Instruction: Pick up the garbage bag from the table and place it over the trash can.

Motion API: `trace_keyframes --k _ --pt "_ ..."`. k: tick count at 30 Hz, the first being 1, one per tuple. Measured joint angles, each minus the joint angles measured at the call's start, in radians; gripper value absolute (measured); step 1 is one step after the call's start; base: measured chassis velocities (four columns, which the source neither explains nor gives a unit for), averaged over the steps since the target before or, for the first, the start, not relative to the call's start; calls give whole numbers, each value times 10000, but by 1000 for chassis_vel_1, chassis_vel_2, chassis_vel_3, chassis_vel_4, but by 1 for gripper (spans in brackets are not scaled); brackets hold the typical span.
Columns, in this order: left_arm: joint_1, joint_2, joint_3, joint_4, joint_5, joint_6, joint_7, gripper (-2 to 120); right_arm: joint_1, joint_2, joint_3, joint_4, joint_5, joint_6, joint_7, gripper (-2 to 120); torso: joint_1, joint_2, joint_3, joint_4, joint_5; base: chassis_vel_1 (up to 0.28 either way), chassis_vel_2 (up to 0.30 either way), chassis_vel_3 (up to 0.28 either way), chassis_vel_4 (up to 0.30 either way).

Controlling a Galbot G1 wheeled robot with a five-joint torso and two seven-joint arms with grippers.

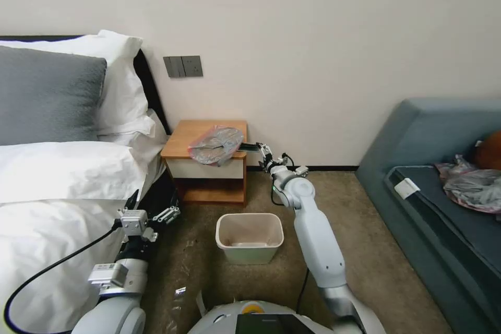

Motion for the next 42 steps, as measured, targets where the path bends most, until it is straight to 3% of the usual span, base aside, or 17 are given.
trace_keyframes --k 24,32,42 --pt "268 -331 132 9 269 -329 50 100 1109 247 -73 -1653 -118 -81 -591 97 0 0 0 -1 0 0 0 0 0" --pt "271 -373 119 10 285 -359 54 100 1179 312 -136 -1733 -25 -29 -627 63 -1 0 0 0 0 0 0 0 0" --pt "231 -375 111 11 293 -400 62 100 1212 344 -167 -1811 -88 15 -719 30 0 0 0 0 0 0 0 0 0"
